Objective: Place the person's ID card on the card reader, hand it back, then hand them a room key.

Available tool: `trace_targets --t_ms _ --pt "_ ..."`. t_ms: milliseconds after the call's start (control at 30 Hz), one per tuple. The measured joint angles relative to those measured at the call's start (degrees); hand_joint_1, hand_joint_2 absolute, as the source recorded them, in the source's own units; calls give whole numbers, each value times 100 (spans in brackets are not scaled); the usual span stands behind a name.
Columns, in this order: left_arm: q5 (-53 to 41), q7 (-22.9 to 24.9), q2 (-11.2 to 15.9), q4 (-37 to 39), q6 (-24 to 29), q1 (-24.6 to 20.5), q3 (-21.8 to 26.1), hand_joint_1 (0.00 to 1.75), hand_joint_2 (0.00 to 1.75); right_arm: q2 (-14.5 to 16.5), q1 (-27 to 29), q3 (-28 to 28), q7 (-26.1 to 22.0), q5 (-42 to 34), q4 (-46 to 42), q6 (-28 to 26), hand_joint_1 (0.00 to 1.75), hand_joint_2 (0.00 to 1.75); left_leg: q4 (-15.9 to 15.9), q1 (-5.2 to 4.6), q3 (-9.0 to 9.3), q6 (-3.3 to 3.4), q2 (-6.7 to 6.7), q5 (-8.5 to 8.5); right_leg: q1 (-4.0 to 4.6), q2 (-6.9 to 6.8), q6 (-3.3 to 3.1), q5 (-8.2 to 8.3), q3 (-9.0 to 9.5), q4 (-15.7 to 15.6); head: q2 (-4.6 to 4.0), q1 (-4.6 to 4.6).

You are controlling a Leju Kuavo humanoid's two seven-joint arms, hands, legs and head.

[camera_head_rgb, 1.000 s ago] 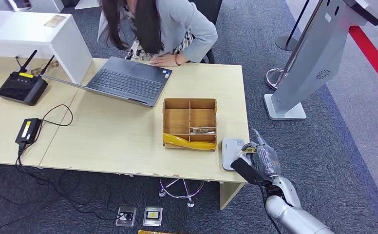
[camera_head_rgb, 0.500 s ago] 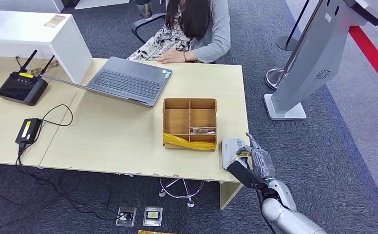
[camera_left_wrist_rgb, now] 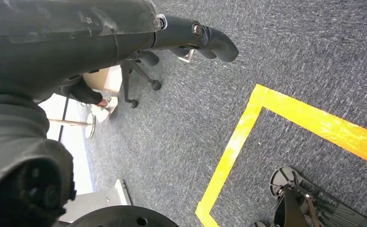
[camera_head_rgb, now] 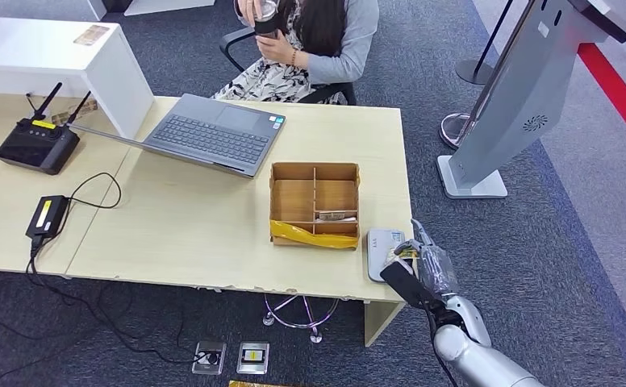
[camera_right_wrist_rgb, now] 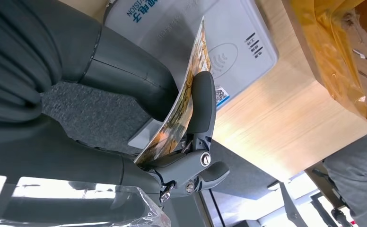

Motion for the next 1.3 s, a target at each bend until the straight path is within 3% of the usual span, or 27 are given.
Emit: trace_targets --t_ms 433,733,1100,1300 --pt "15 -109 1 0 -184 -1 -93 0 0 113 -324 0 -101 96 155 -106 175 175 0 0 -1 0 0 1 0 1 -1 2 0 1 0 0" --pt "19 -313 34 1 -505 -2 -120 0 0 203 -931 -81 105 742 72 -156 175 175 0 0 -2 1 0 3 0 1 0 6 0 3 0 0" --pt "52 -663 89 1 -805 -4 -180 0 0 679 -1696 -131 124 1475 170 130 175 175 0 1 -4 -2 0 6 1 1 0 6 -1 6 0 1" --pt "-31 -672 151 1 -886 -15 -239 0 0 1048 -2032 -99 262 2070 530 34 175 175 0 1 -3 -2 0 6 1 0 0 6 -2 6 0 2"
